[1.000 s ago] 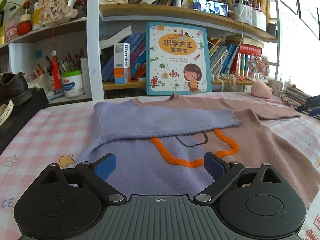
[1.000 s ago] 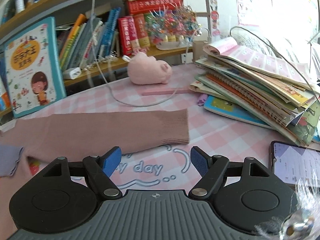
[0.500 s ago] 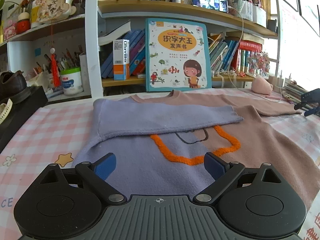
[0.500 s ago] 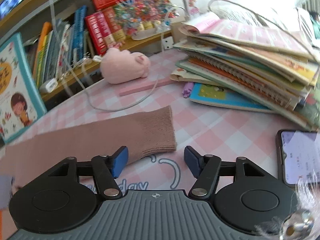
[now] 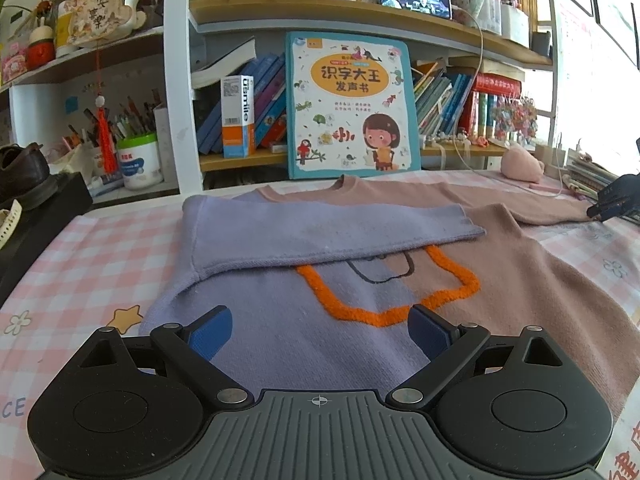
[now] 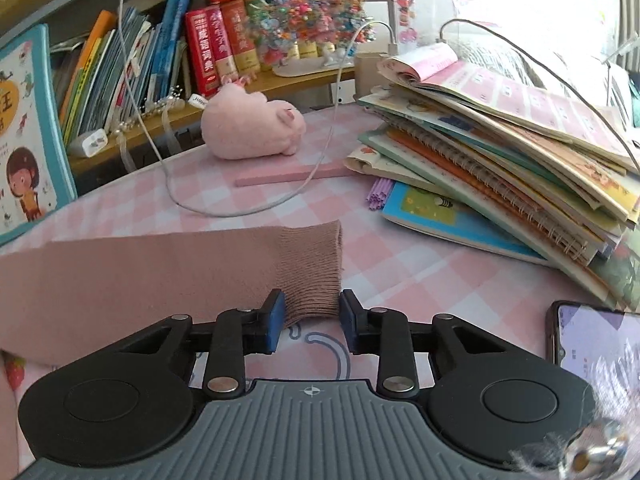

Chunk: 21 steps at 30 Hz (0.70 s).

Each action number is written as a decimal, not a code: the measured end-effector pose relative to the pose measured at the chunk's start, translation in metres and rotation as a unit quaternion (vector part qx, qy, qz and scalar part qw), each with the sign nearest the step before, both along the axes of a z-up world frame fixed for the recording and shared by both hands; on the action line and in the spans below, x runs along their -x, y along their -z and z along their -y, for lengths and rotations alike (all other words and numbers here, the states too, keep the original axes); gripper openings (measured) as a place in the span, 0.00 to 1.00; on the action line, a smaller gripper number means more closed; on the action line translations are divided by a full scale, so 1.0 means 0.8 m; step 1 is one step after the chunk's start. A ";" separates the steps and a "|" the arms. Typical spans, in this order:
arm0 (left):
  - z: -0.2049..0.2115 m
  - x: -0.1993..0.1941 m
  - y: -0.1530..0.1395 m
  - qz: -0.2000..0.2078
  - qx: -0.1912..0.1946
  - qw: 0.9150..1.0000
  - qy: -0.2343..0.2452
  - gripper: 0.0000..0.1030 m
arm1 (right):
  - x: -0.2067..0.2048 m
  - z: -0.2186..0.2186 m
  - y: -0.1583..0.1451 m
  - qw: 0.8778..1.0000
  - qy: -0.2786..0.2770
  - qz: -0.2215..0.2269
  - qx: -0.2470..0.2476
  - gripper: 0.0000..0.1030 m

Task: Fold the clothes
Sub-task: 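Grasp the pink sleeve cuff with the right tool, then lift the pink sleeve across the sweater body with the right tool and release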

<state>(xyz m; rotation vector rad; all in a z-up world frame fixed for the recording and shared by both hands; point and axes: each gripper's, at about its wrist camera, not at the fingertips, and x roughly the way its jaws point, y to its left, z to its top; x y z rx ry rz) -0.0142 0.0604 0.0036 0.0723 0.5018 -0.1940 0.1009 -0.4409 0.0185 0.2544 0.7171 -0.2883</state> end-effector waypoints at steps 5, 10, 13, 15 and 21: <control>0.001 -0.001 0.000 -0.001 -0.001 1.000 0.003 0.94 | -0.001 0.013 -0.001 0.998 0.003 0.002 -0.055 0.09; 0.001 0.000 0.001 -0.002 -0.001 1.000 0.002 0.94 | 0.003 0.006 -0.022 0.996 0.003 0.036 -0.086 0.08; 0.001 0.000 0.001 -0.002 -0.003 1.000 0.003 0.94 | 0.007 -0.013 -0.055 0.992 -0.027 0.077 -0.100 0.08; 0.002 0.000 0.001 0.000 -0.005 1.000 0.003 0.94 | 0.007 -0.033 -0.081 0.988 -0.056 0.102 -0.103 0.08; 0.001 0.002 0.001 0.003 -0.006 1.000 0.002 0.94 | -0.004 -0.114 -0.151 0.968 -0.162 0.159 -0.110 0.08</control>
